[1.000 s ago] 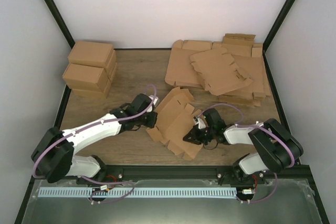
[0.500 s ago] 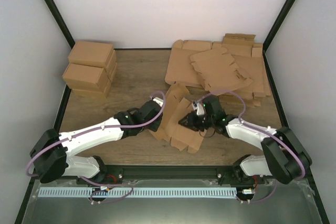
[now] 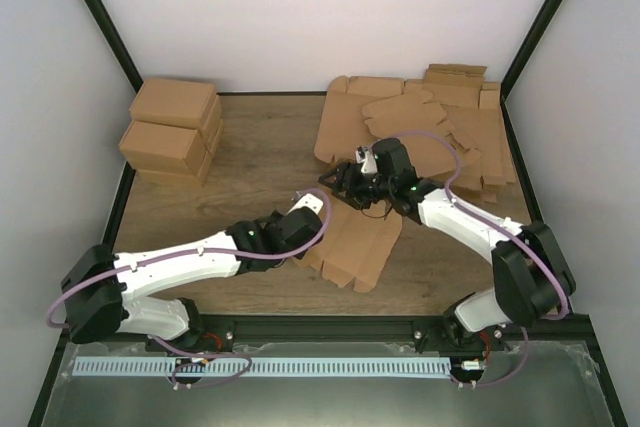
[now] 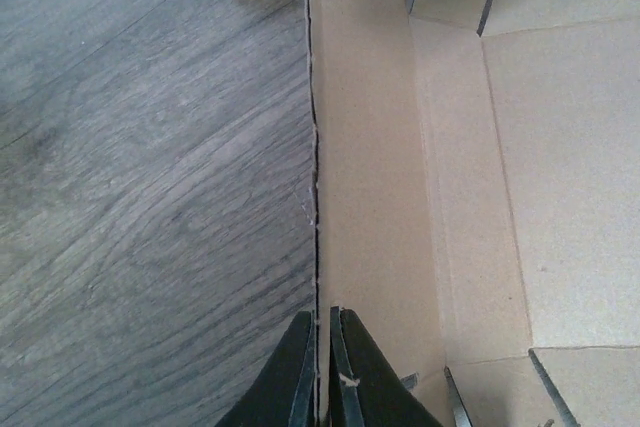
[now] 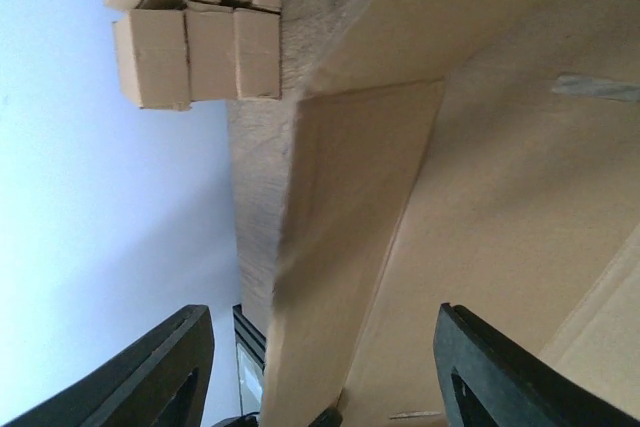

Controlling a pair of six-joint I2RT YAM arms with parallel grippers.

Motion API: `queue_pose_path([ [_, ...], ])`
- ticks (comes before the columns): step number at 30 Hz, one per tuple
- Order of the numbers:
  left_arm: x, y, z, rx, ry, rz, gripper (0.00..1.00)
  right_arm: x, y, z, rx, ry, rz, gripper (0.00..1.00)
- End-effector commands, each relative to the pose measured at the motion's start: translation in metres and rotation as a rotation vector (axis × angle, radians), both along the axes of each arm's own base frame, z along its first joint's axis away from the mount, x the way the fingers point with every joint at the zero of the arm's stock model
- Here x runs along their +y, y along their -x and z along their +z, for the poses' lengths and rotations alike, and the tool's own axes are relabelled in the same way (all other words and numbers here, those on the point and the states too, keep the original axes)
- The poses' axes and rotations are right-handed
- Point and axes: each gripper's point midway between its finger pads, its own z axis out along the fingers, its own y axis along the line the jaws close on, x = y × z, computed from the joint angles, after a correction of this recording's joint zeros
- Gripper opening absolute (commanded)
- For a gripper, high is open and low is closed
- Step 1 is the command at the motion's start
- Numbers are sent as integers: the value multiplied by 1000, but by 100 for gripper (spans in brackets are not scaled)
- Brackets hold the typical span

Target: Fold the paper box

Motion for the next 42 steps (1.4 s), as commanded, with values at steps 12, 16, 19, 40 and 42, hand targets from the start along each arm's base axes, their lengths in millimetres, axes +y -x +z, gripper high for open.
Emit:
queue_pose_path([
  [12,-14,5,4,-140,-211,4,7,7,-5,-9,74,8,19,19],
  [16,-20,5,3,-126,-177,5,23,6,3,-14,59,-5,44,8],
  [19,-33,10,15,-91,-65,-22,54,8,8,-18,36,-38,63,1],
  [40,-18,-13,25,481,597,-40,100,1,31,-32,-58,-195,74,1],
  [42,-16,-15,26,484,601,-41,100,-1,35,-32,-63,-217,71,1],
])
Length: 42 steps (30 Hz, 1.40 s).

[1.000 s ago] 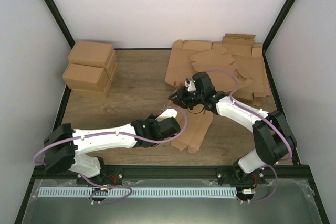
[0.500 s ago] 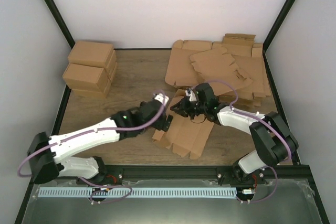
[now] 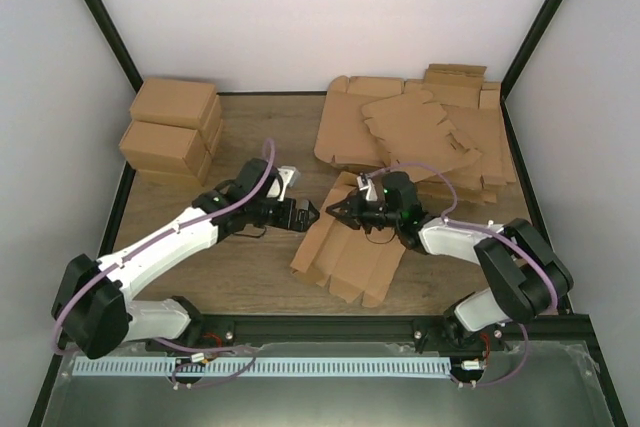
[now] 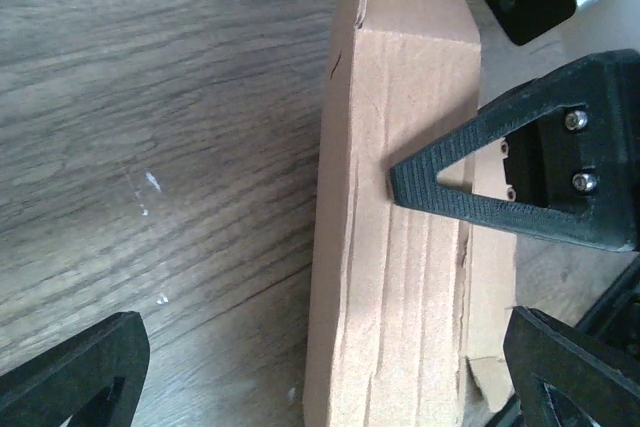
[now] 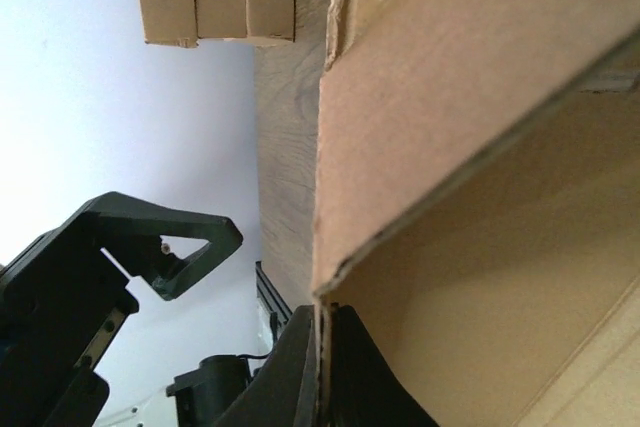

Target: Fold the paper box

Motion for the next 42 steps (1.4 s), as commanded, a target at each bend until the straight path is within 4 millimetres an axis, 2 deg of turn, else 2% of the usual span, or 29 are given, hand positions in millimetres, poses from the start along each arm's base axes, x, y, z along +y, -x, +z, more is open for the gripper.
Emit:
queue_pose_path([
  [1,-11,1,10,24,95,-51,100,-1,2,21,-81,-94,-7,1],
  [5,-3,-4,22,9,117,-54,100,1,2,31,-112,-143,-19,1],
  [10,15,-17,35,-1,109,-27,100,21,-11,64,-194,-202,-1,1],
  [14,27,-25,51,-38,95,-6,100,28,-15,74,-229,-240,-1,1],
  [17,31,-26,51,-43,76,-2,100,28,-15,58,-209,-231,0,1],
  [21,33,-23,21,4,27,-19,100,26,-11,32,-174,-235,-2,1],
  [23,33,-22,8,22,-4,-36,95,26,-10,24,-159,-233,1,1],
  [30,15,-15,-1,16,-43,-107,91,28,-17,11,-158,-181,-4,1],
  [36,5,-7,-21,29,-166,-143,90,31,-21,0,-149,-158,-4,1],
  [42,6,-12,-36,52,-249,-127,84,35,-27,-5,-149,-152,1,1],
])
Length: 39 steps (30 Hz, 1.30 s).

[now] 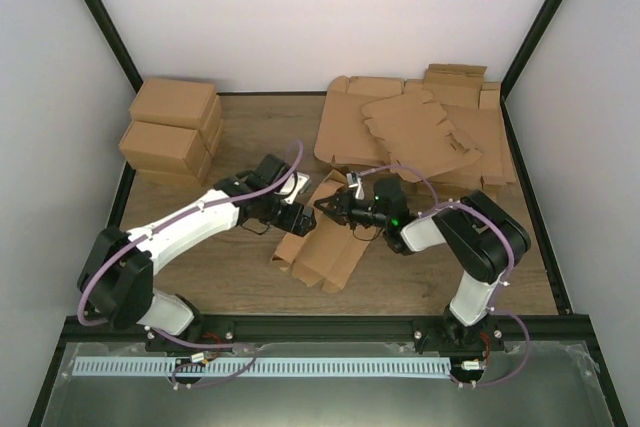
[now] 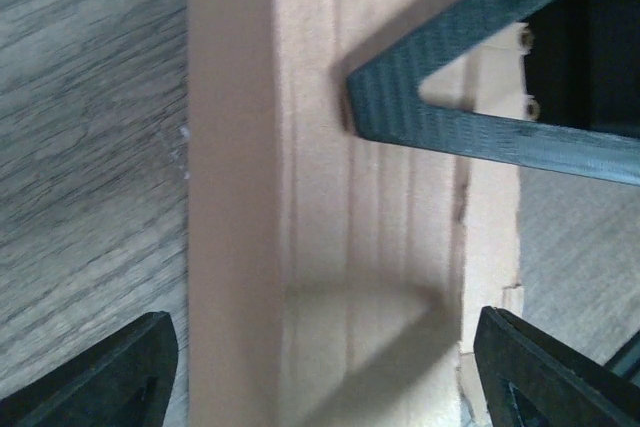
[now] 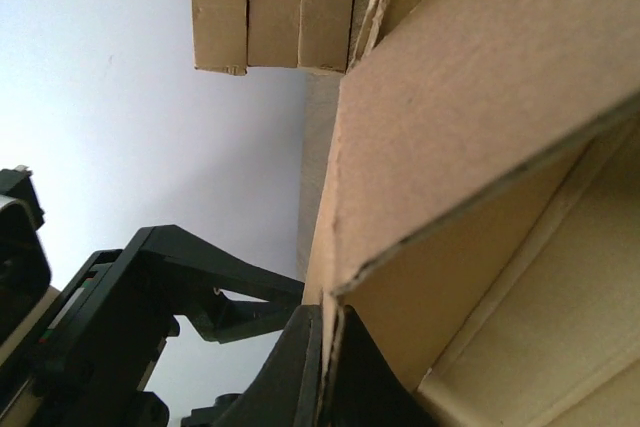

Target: Fold the paper box

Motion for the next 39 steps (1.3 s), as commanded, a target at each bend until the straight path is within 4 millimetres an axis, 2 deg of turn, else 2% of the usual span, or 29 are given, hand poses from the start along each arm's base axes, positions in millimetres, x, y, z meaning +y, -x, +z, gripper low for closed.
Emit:
queue_pose_path([
  [1,5,-12,1,-31,-62,21,82,8,-11,6,-63,1,4,1],
  [5,8,-15,-3,-34,-96,29,77,12,-13,4,-62,-1,14,1],
  [12,5,-15,-9,-12,-109,1,64,14,-14,0,-59,6,16,2],
  [21,-17,-8,0,5,-3,-57,78,15,-11,2,-77,-12,23,2],
  [25,-14,-8,-8,12,-51,-50,77,15,-9,3,-89,-16,26,2],
  [33,-22,-1,-20,6,-130,-76,80,12,-3,1,-112,-40,29,2],
  [39,-22,-3,-23,9,-148,-60,75,12,0,5,-142,-72,43,1],
])
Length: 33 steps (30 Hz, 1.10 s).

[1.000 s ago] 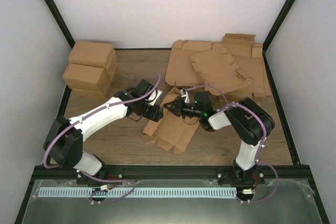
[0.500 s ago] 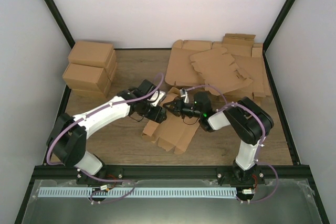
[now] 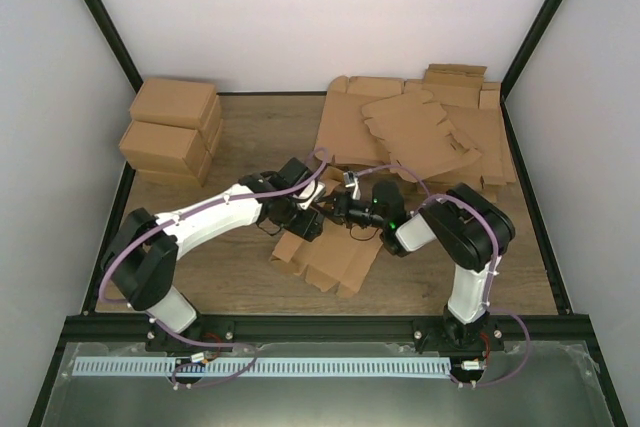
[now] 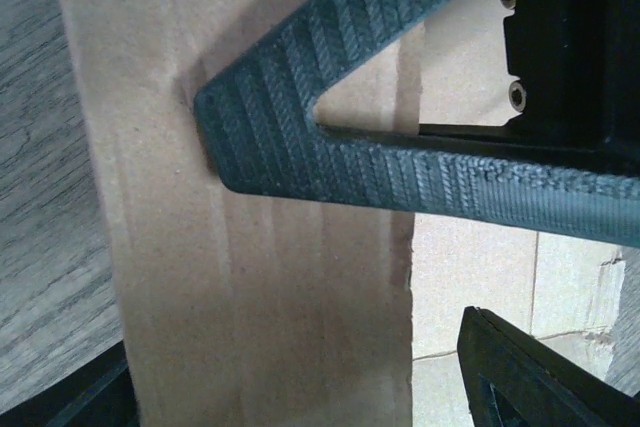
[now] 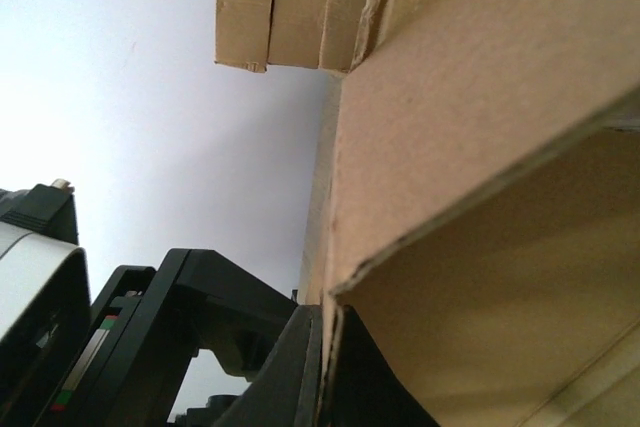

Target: Fold the paper box

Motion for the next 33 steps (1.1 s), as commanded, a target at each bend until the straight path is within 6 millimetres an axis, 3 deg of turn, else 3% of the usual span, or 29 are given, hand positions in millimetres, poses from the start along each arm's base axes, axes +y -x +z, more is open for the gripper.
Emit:
queue_pose_path([
  [1,-4,-6,5,-20,-11,6,75,3,6,10,-79,-41,27,1],
  [11,-6,-5,13,-39,-16,9,84,-1,11,12,-112,-73,33,1],
  [16,-5,-4,10,-32,-23,16,85,-2,13,14,-128,-79,38,1],
  [33,-13,-2,3,-5,-43,12,66,-4,15,6,-114,-75,37,1],
])
